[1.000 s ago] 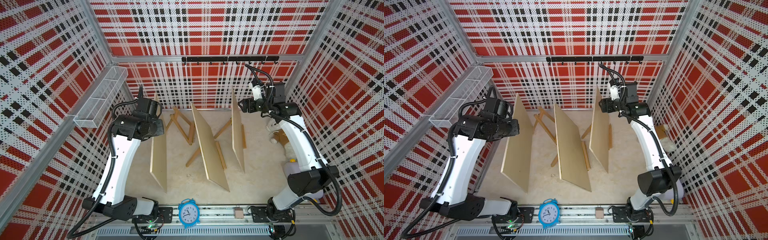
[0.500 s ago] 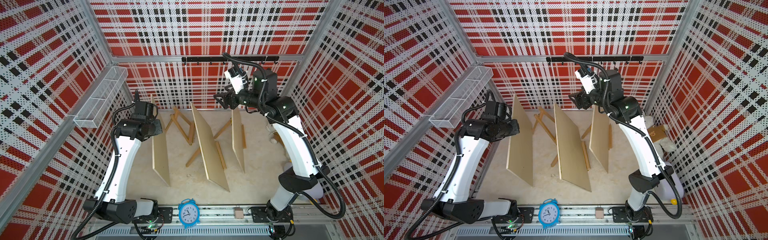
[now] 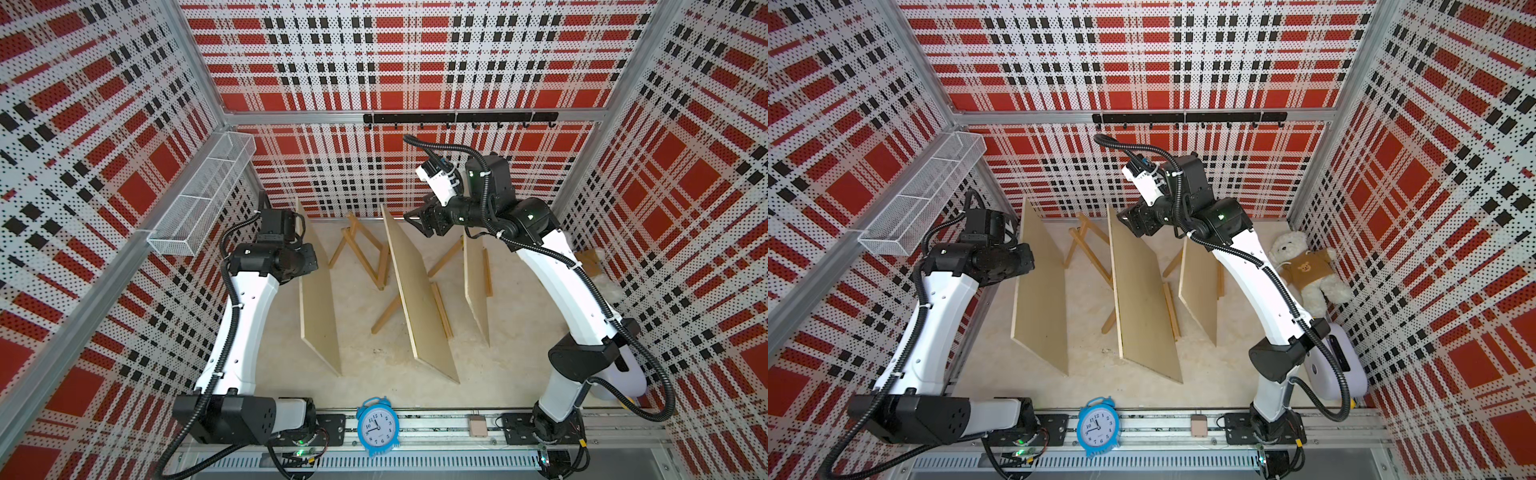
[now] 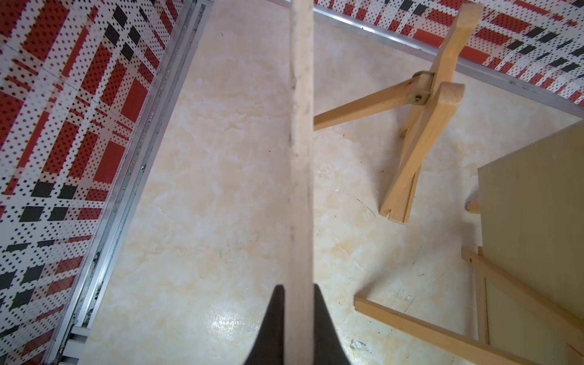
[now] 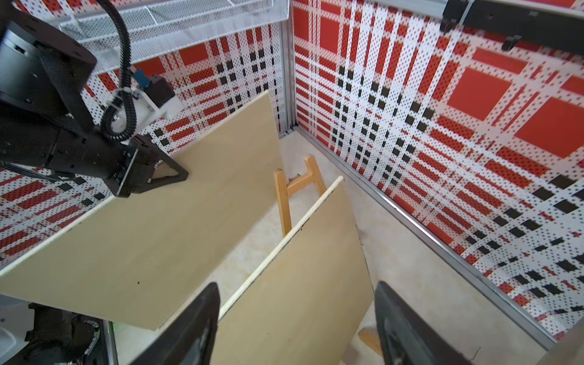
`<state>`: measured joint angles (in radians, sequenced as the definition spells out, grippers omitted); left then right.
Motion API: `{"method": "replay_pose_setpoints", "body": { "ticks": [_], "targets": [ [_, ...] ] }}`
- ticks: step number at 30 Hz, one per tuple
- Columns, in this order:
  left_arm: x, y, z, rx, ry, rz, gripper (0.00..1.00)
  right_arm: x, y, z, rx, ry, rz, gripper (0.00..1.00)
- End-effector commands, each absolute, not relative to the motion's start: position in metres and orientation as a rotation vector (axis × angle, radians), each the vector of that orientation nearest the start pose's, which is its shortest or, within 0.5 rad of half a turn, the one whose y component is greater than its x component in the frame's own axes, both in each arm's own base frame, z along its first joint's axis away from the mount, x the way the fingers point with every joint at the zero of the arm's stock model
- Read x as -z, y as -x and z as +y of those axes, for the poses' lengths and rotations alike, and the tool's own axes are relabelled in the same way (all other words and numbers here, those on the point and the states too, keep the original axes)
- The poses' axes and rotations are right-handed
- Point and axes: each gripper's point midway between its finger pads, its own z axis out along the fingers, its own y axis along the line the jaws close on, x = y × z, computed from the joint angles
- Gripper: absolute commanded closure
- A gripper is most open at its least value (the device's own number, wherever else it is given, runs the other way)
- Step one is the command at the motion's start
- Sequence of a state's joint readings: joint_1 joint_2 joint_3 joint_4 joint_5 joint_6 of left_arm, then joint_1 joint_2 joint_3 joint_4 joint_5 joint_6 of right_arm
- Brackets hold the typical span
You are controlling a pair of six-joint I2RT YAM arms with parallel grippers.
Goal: Disassemble the easel
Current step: Place the drawing board at the center of the board.
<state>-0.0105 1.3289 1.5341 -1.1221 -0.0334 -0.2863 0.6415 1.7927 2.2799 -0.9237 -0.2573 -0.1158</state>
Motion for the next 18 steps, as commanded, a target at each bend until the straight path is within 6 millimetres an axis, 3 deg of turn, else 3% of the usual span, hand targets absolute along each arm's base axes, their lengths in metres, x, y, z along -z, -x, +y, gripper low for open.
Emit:
{"method": "replay_pose_setpoints", "body": {
  "ticks": [1, 12, 18],
  "targets": [
    [-0.332, -0.341, 0.002, 0.154, 0.297, 2.260, 1.00, -0.455, -0.356, 0.321, -0.583, 0.889, 1.772, 0.22],
    [-0.309, -0.324, 0.036, 0.095, 0.367, 2.281, 1.00, -0.442, -0.357, 0.316, -0.535, 0.908, 1.794, 0.20],
    [-0.287, -0.313, 0.052, 0.066, 0.398, 2.260, 1.00, -0.438, -0.358, 0.312, -0.504, 0.916, 1.798, 0.19]
  ]
}}
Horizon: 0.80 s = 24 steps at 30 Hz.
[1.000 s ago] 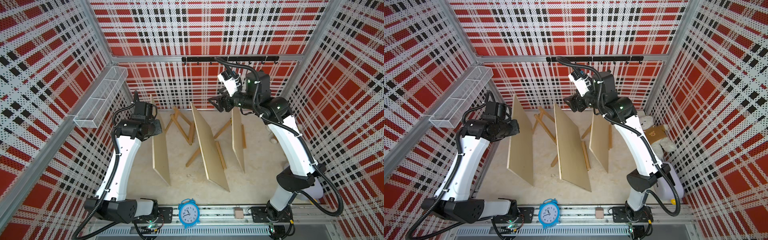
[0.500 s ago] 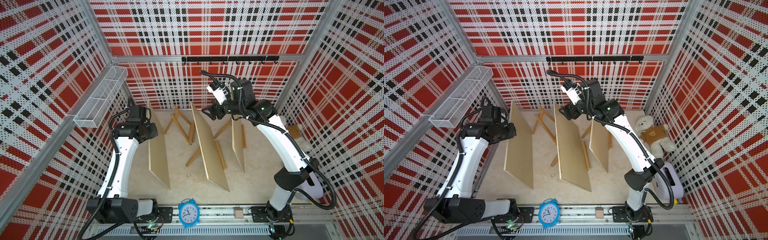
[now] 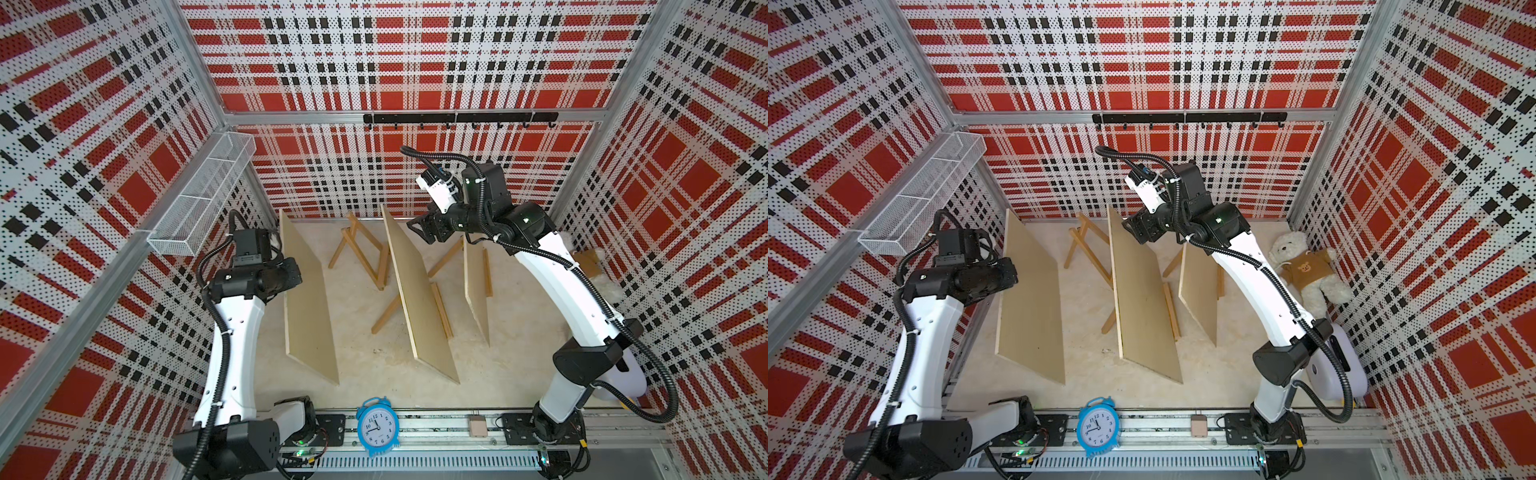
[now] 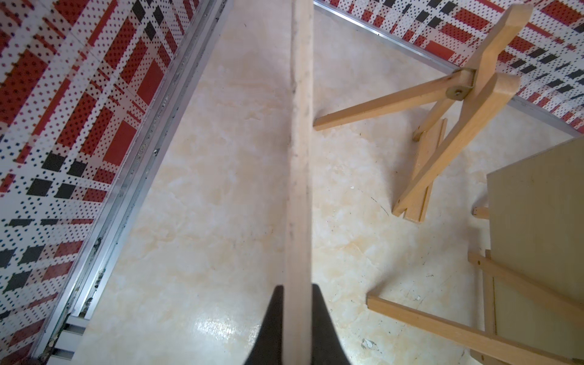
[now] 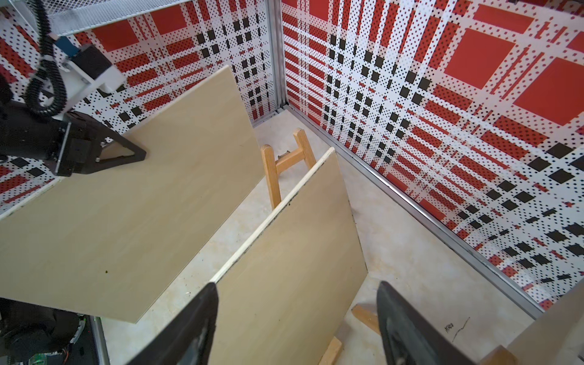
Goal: Disassemble the easel
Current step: Place the drawing board at the center of the board.
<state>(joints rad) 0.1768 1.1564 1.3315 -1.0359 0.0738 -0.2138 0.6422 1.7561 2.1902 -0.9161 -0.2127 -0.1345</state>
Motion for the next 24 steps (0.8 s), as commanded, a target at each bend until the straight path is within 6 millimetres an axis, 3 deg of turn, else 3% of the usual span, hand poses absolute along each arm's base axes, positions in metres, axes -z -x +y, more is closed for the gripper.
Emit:
{"method": "replay_pose_setpoints", "body": {
  "ticks": [1, 12, 24],
  "targets": [
    [-0.282, -0.310, 0.055, 0.057, 0.411, 2.261, 1.00, -0.437, -0.358, 0.312, -0.499, 0.919, 1.797, 0.19],
    [-0.244, -0.279, 0.098, -0.058, 0.609, 2.180, 1.00, -0.432, -0.360, 0.310, -0.482, 0.923, 1.806, 0.17],
    [-0.199, -0.270, 0.112, -0.115, 0.671, 2.188, 1.00, -0.427, -0.363, 0.310, -0.481, 0.916, 1.823, 0.17]
  ]
}}
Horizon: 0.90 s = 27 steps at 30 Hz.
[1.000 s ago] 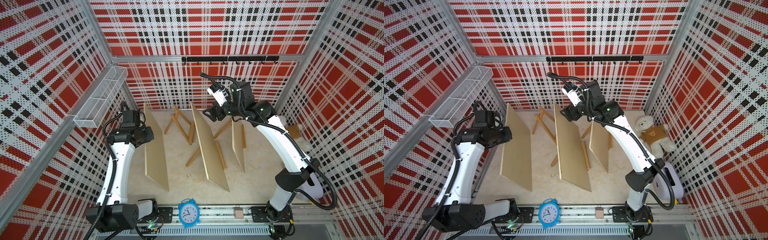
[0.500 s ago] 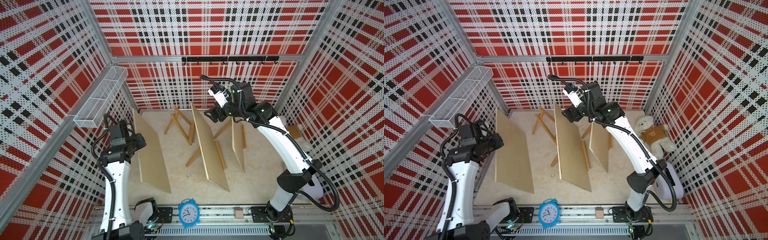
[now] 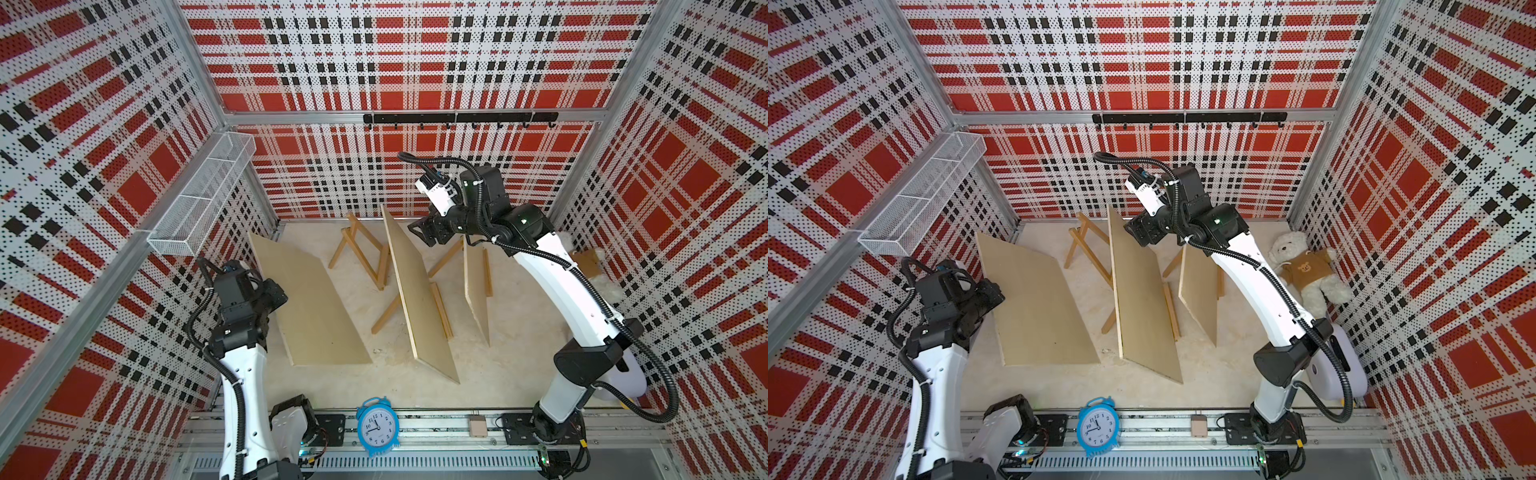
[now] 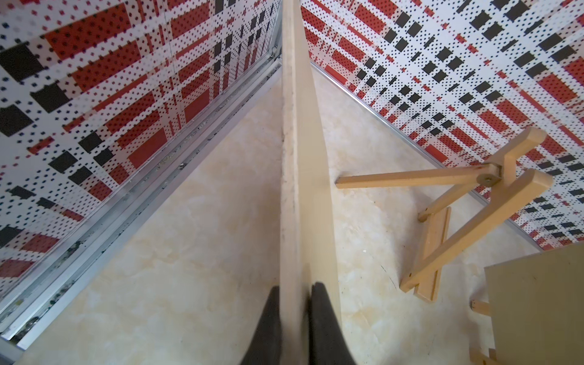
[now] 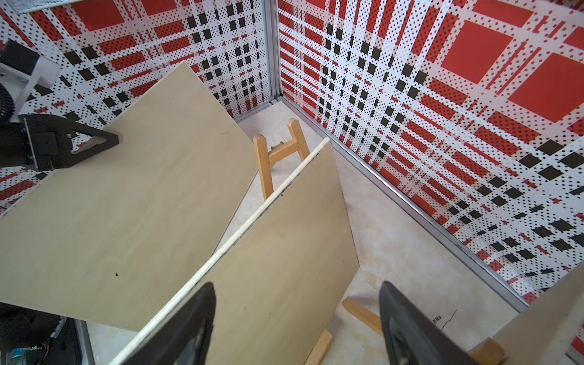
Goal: Disassemble the easel
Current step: Place the drawing board at the center of the board.
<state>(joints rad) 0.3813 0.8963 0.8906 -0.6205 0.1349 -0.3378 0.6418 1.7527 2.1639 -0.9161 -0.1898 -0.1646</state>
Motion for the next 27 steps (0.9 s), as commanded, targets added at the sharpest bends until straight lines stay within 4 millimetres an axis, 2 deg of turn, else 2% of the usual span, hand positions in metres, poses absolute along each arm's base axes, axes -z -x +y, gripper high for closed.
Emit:
{"method": "replay_pose_setpoints", "body": {
  "ticks": [1, 10, 17, 27],
  "targets": [
    [-0.197, -0.269, 0.114, -0.130, 0.678, 2.188, 1.00, -0.427, -0.363, 0.310, -0.481, 0.912, 1.825, 0.17],
    [-0.191, -0.258, 0.136, -0.239, 0.773, 2.143, 1.00, -0.422, -0.364, 0.311, -0.485, 0.905, 1.840, 0.17],
    [-0.178, -0.245, 0.151, -0.324, 0.888, 2.141, 1.00, -0.420, -0.366, 0.309, -0.475, 0.899, 1.844, 0.17],
    [-0.172, -0.235, 0.160, -0.396, 0.945, 2.142, 1.00, -0.413, -0.369, 0.310, -0.465, 0.899, 1.856, 0.17]
  ]
}}
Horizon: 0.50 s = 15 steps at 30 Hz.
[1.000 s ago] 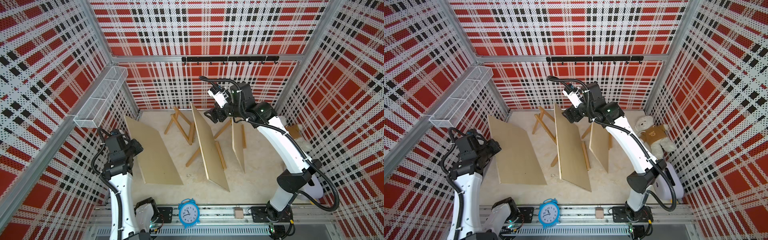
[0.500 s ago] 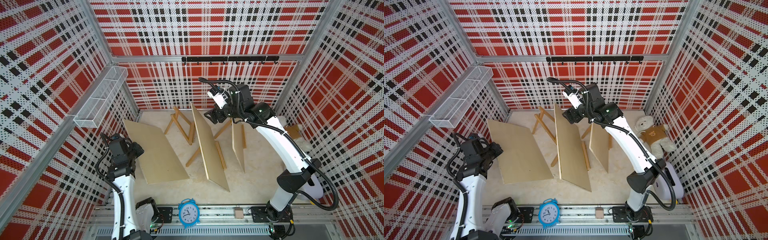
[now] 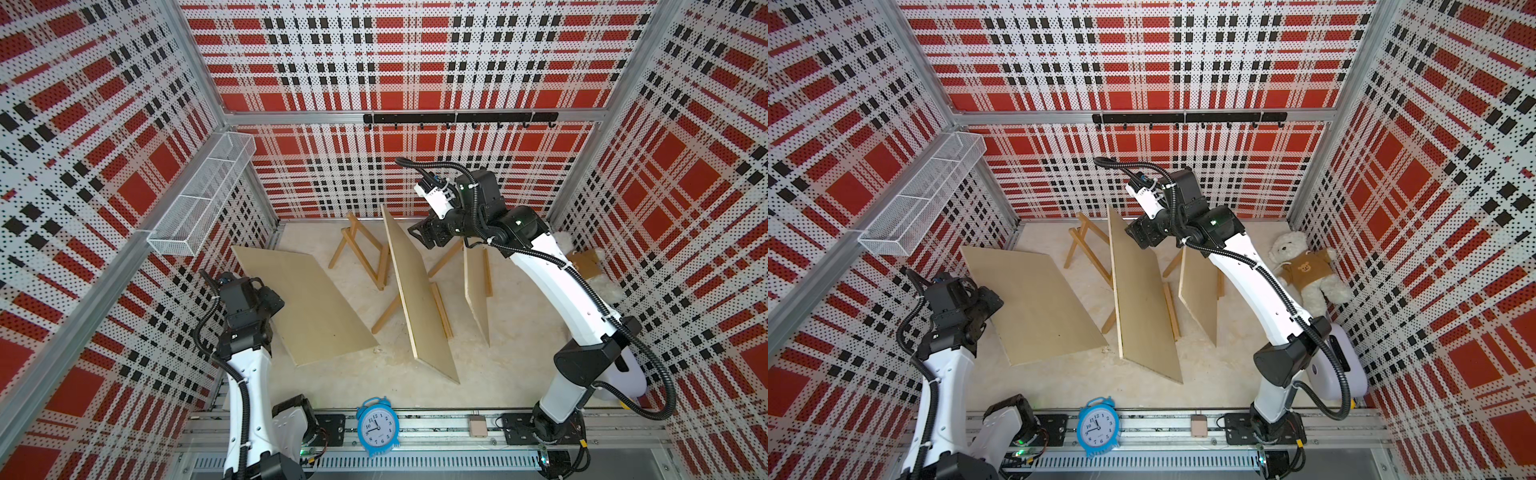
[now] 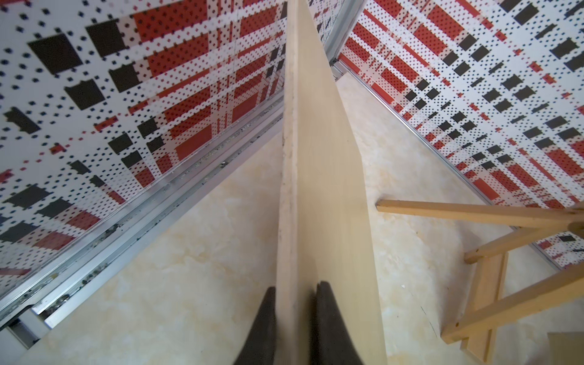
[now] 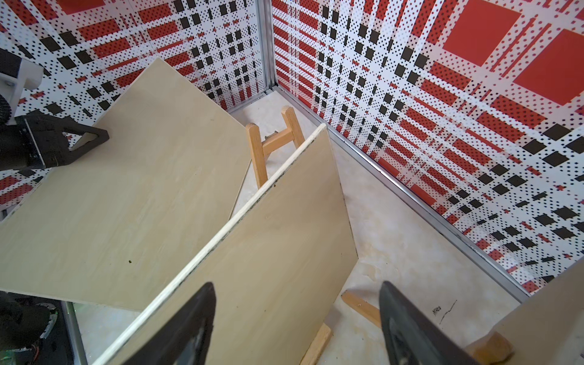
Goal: Disassemble the easel
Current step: Place the drawing board at the center of the board.
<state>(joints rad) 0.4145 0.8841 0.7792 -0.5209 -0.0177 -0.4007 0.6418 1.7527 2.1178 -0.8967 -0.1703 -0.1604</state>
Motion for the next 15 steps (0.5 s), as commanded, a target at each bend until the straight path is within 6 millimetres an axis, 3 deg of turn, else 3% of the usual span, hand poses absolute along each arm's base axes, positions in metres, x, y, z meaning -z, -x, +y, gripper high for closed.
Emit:
{"method": "replay_pose_setpoints", "body": {
  "ticks": [1, 15],
  "targets": [
    [-0.173, -0.235, 0.161, -0.399, 0.948, 2.139, 1.00, -0.413, -0.369, 0.310, -0.464, 0.899, 1.856, 0.17],
    [-0.173, -0.246, 0.171, -0.443, 0.923, 2.161, 1.00, -0.407, -0.370, 0.310, -0.466, 0.897, 1.873, 0.17]
  ]
}}
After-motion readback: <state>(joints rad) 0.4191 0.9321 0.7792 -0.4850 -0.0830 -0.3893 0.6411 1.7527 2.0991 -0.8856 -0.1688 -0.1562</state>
